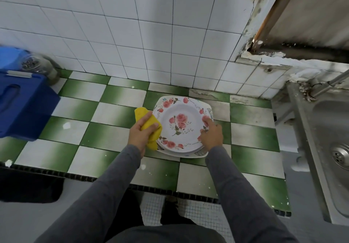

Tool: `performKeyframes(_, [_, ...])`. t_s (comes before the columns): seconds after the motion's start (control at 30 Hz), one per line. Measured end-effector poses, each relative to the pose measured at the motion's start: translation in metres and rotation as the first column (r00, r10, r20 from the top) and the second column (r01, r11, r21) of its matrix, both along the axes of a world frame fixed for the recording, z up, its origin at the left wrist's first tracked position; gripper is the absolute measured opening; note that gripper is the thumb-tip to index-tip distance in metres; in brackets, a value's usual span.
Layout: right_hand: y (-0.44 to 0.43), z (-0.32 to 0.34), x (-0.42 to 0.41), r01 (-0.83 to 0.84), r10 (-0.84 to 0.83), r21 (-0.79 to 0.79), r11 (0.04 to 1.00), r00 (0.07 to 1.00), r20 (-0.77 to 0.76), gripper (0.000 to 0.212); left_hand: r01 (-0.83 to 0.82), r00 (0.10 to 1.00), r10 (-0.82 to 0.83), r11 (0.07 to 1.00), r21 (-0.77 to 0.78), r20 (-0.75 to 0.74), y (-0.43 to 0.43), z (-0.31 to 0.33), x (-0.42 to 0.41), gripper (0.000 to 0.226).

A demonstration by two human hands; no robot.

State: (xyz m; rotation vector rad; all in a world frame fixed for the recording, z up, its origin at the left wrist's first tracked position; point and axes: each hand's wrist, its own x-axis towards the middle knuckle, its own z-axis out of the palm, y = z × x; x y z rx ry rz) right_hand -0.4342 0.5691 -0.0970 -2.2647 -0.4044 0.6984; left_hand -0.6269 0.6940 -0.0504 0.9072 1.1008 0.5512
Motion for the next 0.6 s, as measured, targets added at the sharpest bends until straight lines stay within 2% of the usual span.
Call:
performKeyframes(0.13, [-0.004,0.002,0.004,-0.005,0.005,0.059,0.998,1.000,-0.006,0.049,0.007,1.000,-0.007,1.000,-0.013,0.005,0.004,0.002,-0.003,0.040])
performKeyframes(0.3, [-0.016,0.008,0.009,0.016,0.006,0.160,0.987,0.991,-0.136,0.050,0.018,0.999,-0.017,1.000,-0.003,0.046,0.003,0.006,-0.002,0.045])
performKeyframes(0.43, [-0.022,0.014,0.012,0.004,0.020,0.196,0.981,0.992,-0.124,0.047,0.021,0.999,-0.021,1.000,-0.006,0.050,0.002,0.002,-0.004,0.048])
performKeyframes(0.6, [-0.030,0.020,0.015,0.119,-0.064,0.316,0.941,0.982,-0.180,0.042,0.015,1.000,-0.015,1.000,-0.002,0.027,0.001,-0.002,-0.008,0.042])
